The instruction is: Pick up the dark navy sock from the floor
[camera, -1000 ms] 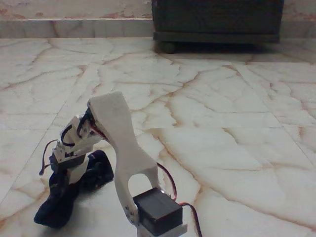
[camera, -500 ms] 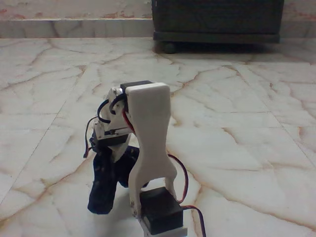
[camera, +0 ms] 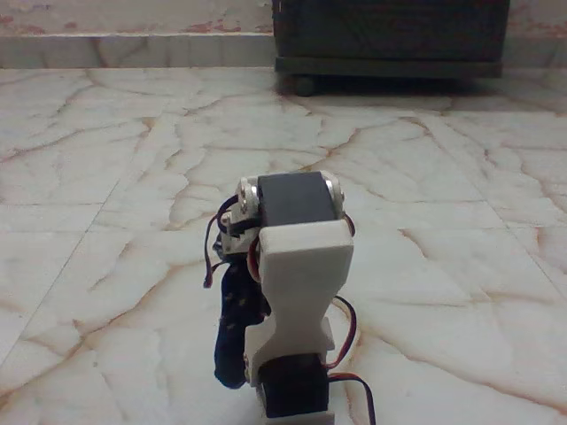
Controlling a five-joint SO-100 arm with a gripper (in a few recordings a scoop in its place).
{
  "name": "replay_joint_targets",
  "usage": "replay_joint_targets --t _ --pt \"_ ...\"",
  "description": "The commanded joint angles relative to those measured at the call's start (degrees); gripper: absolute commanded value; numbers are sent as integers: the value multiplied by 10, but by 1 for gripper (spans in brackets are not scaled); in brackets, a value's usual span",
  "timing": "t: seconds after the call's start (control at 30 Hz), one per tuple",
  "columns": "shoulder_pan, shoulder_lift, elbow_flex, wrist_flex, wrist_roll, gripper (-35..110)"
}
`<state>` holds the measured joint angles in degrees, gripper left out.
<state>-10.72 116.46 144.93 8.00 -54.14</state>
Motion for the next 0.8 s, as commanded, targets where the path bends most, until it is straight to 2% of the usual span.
replay_joint_targets --t 0.0,0.27,0.53,0.77 --pt "4 34 4 -2 -10 0" --pt "62 178 131 -57 -74 0" --pt "123 226 185 -109 -116 0" --pt "140 226 253 -288 -151 0"
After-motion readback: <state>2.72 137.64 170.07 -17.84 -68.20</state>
